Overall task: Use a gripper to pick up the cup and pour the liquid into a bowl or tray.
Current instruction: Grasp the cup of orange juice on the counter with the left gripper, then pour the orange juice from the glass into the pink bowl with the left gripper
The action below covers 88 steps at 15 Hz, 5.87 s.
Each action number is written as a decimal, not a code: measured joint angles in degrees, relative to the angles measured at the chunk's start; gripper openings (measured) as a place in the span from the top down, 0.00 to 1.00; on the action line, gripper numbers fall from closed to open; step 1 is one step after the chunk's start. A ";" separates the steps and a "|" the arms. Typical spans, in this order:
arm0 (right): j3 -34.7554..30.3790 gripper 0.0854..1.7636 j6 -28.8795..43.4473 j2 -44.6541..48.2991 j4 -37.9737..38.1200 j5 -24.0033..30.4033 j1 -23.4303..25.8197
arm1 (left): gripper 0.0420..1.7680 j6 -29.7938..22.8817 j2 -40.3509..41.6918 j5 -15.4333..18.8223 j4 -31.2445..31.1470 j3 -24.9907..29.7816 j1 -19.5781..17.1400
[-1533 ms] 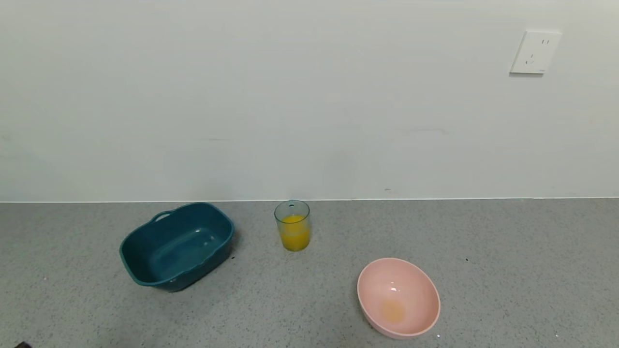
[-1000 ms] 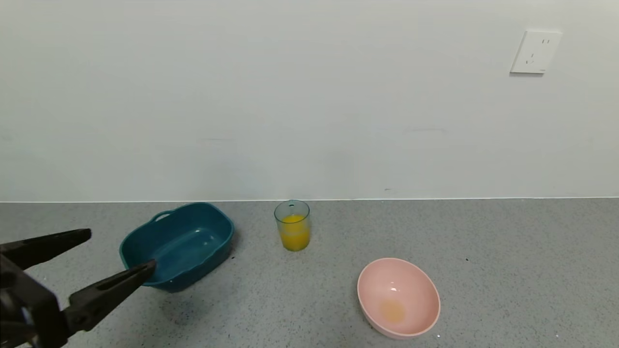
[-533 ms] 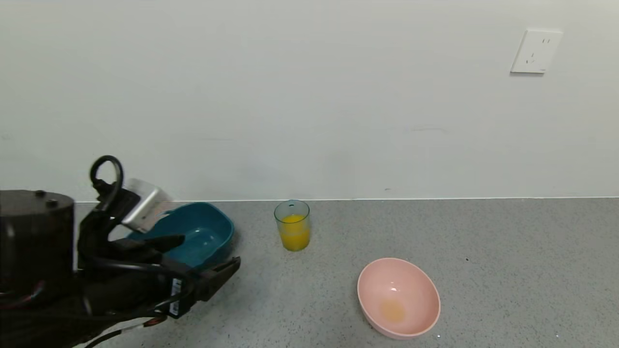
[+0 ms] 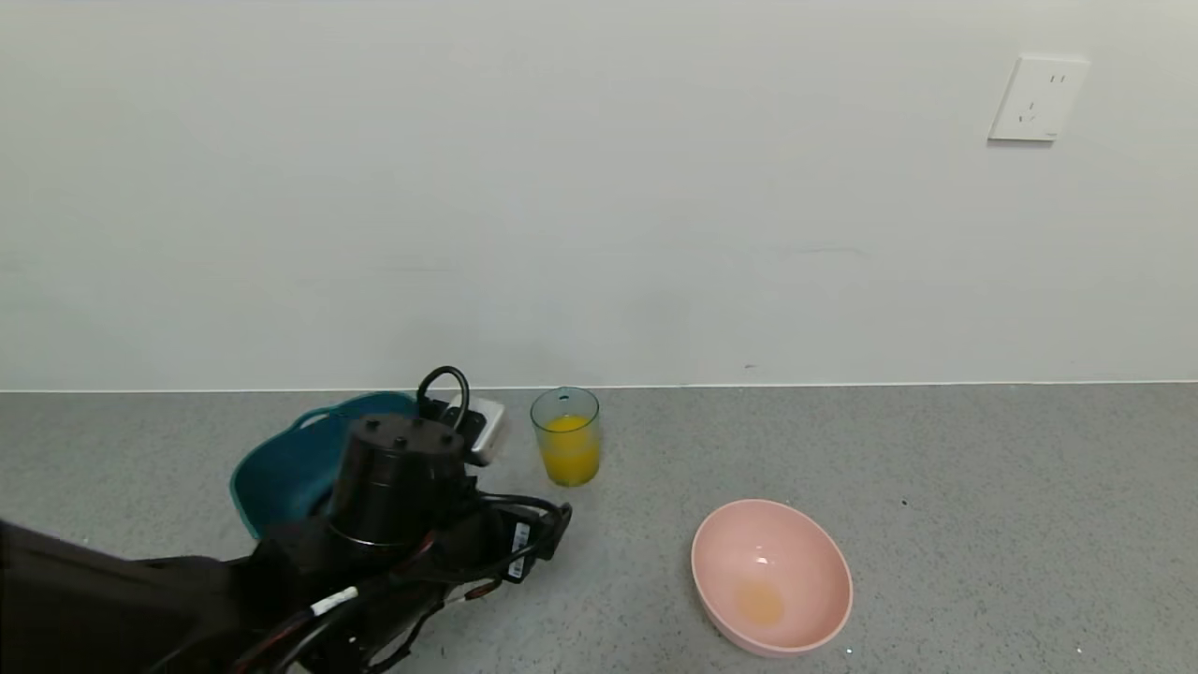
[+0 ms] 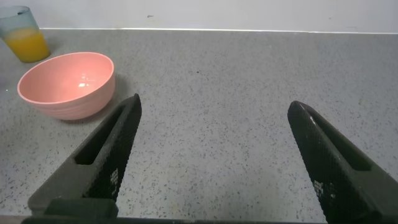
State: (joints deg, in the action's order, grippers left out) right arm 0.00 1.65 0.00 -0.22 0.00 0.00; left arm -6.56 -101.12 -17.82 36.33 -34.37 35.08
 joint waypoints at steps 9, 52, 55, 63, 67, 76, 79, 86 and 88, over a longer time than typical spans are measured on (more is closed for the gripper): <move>0.00 0.03 0.00 0.00 -0.02 0.00 0.00 | 0.03 -0.33 -21.83 -5.22 26.27 -3.56 0.35; 0.00 0.03 0.02 0.00 -0.02 0.00 0.00 | 0.03 2.40 -42.70 -6.64 40.18 -24.43 -5.64; 0.00 0.03 0.00 0.00 -0.02 -0.02 0.00 | 0.24 2.43 -42.70 -6.68 40.13 -24.50 -5.71; 0.00 0.03 0.00 -0.02 0.00 0.00 0.00 | 0.26 2.60 -42.26 -6.53 39.88 -24.23 -5.71; 0.00 0.03 0.00 0.00 -0.02 0.00 0.00 | 0.26 3.28 -39.67 -6.53 38.67 -23.43 -5.64; 0.00 0.03 0.00 0.00 0.00 0.00 0.00 | 0.26 4.06 -21.43 -6.79 20.57 -22.05 -4.77; 0.00 0.03 0.02 0.00 0.00 0.00 0.00 | 0.26 5.13 -14.34 -6.64 14.03 -21.94 -4.33; 0.00 0.03 0.00 0.00 0.00 0.00 0.00 | 0.26 8.84 -5.28 0.63 10.64 -18.72 -1.55; 0.00 0.03 0.00 0.00 -0.02 0.00 0.00 | 0.26 10.13 -4.11 1.73 10.64 -17.35 -0.83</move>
State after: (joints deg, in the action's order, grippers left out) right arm 0.00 1.65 0.00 -0.24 0.00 0.00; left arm 3.57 -105.23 -16.09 46.97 -51.71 34.26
